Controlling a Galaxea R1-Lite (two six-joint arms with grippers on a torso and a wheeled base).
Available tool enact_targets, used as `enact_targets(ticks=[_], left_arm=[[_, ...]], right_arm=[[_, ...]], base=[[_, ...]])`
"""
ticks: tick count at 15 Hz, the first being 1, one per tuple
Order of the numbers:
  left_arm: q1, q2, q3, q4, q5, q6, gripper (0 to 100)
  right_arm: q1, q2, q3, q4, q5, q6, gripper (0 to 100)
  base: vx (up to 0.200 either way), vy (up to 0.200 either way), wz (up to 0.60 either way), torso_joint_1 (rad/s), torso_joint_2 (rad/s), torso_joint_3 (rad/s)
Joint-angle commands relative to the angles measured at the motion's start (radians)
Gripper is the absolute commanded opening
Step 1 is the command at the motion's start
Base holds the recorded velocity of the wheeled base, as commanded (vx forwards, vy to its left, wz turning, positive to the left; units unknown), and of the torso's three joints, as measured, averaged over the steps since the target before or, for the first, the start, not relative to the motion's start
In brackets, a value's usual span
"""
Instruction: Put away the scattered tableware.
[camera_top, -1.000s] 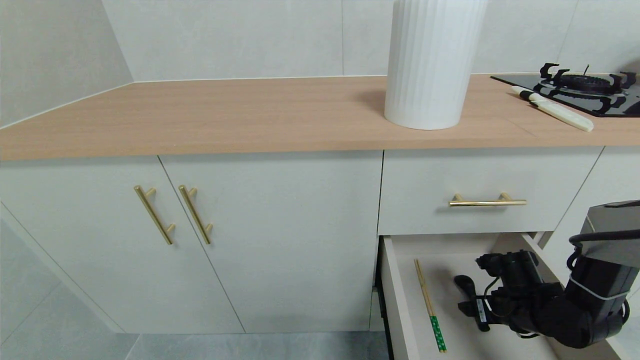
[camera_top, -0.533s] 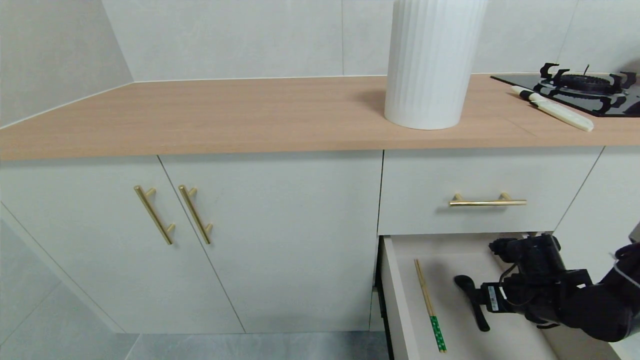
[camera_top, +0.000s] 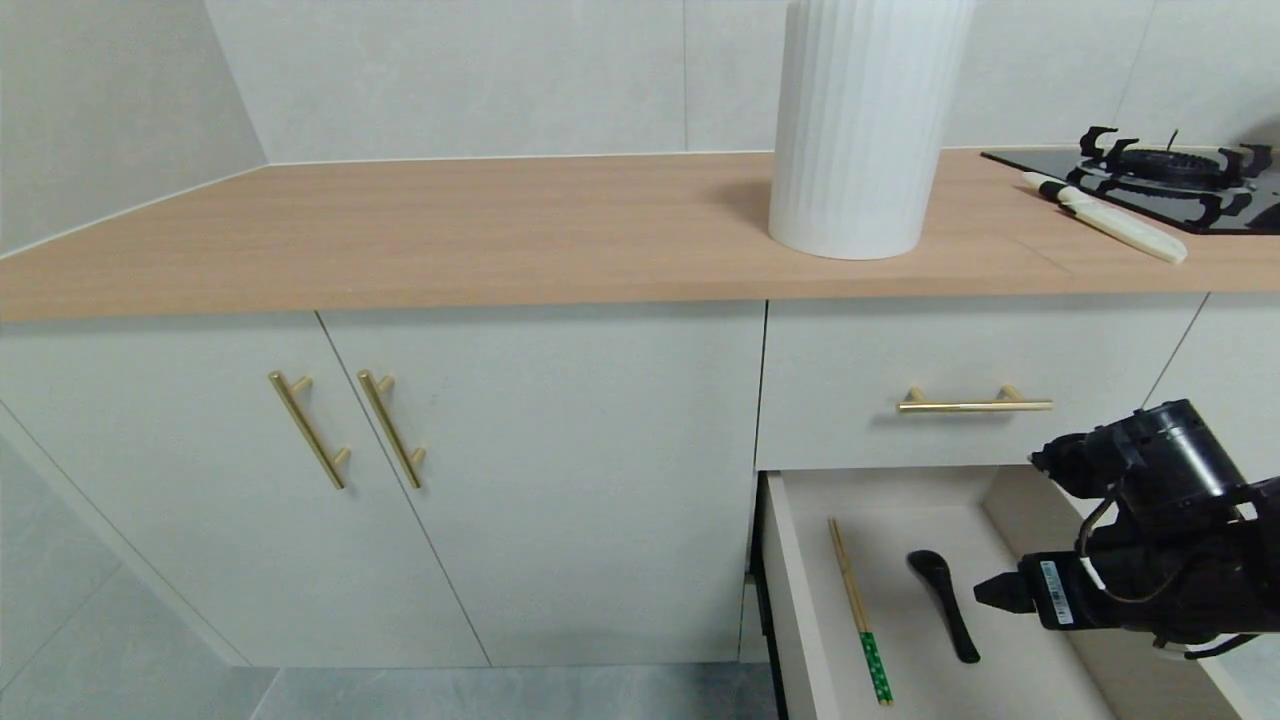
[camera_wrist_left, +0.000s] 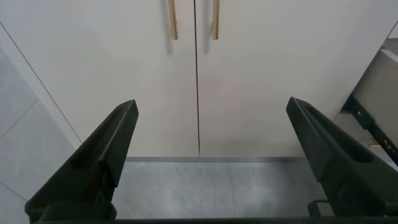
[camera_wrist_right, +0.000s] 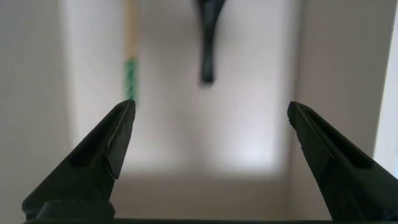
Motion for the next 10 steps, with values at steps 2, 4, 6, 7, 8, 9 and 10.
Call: enact_targets(ticks=[2, 4, 6, 7, 8, 9, 10], left_arm=[[0.0, 0.0, 0.0, 0.0, 0.0, 0.0, 100], [0.0, 0.0, 0.0, 0.0, 0.0, -0.002, 100], [0.0, 0.0, 0.0, 0.0, 0.0, -0.002, 100], [0.0, 0.0, 0.0, 0.0, 0.0, -0.002, 100], [0.0, 0.0, 0.0, 0.0, 0.0, -0.002, 100], [0.0, 0.0, 0.0, 0.0, 0.0, -0.002, 100], [0.0, 0.0, 0.0, 0.0, 0.0, -0.002, 100]], right_arm=[[0.054, -0.139, -0.075, 0.105, 0.004, 0.015, 100], [0.054, -0.155, -0.083, 0.133, 0.006, 0.015, 100], [0.054, -0.16, -0.083, 0.134, 0.006, 0.013, 100], [0.054, -0.166, -0.083, 0.136, 0.006, 0.013, 100], [0.054, -0.174, -0.081, 0.136, 0.006, 0.013, 100], [0.054, -0.177, -0.081, 0.141, 0.006, 0.013, 100], [0.054, -0.183, -0.083, 0.151, 0.006, 0.013, 100]], base=[[0.0, 0.0, 0.0, 0.0, 0.0, 0.0], [0.0, 0.0, 0.0, 0.0, 0.0, 0.0], [-0.2, 0.0, 0.0, 0.0, 0.0, 0.005], [-0.2, 0.0, 0.0, 0.007, 0.01, -0.002], [-0.2, 0.0, 0.0, 0.002, 0.0, -0.002], [-0.2, 0.0, 0.0, 0.002, 0.0, 0.007], [-0.2, 0.0, 0.0, -0.002, 0.0, 0.007]])
